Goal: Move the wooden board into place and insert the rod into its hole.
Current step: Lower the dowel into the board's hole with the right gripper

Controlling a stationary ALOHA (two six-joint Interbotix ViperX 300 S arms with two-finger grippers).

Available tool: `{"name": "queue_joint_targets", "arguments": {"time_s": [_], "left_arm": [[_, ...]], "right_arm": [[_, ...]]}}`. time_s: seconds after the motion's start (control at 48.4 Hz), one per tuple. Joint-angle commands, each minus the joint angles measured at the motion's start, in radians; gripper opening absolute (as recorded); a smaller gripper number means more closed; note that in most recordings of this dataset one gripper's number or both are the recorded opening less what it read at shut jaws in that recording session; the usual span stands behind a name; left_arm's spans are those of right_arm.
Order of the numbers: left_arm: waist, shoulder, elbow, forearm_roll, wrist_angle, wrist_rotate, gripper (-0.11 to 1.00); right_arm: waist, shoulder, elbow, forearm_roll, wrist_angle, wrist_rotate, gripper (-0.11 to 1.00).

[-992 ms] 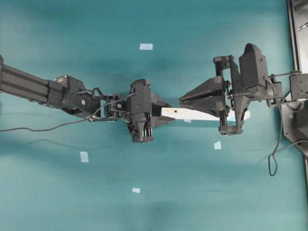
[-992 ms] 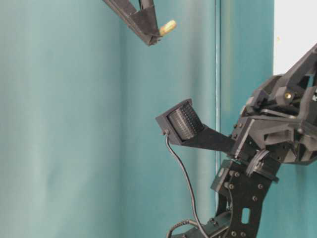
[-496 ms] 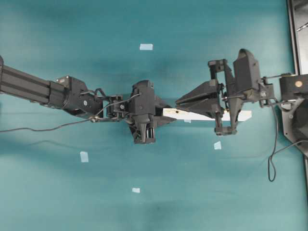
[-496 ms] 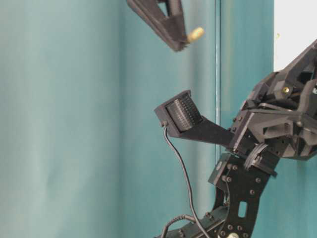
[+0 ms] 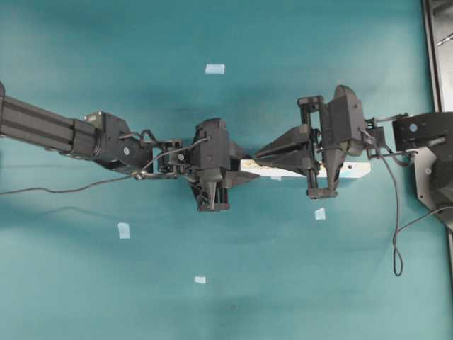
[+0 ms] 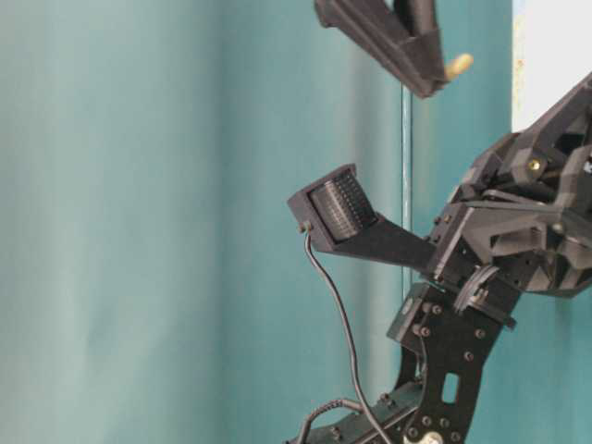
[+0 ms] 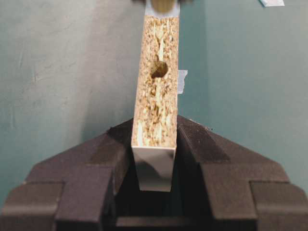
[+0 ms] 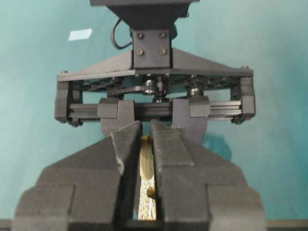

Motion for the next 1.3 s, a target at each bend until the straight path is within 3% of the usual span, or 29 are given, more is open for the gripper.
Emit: {"name": "queue_joint_targets", "arguments": {"time_s": [0.0,1.282], "left_arm": [[-0.025,-0.026,-0.012,0.003,0.005,-0.002,0.22],[-0.035,-0.025,-0.011,0.003,0.006,-0.003,0.22]], "right_arm": [[-0.002,0.008,-0.012,0.003,-0.023,-0.002,0.08],[-0.003,0.08,-0.012,0.029,-0.032,-0.038,0.08]]}}
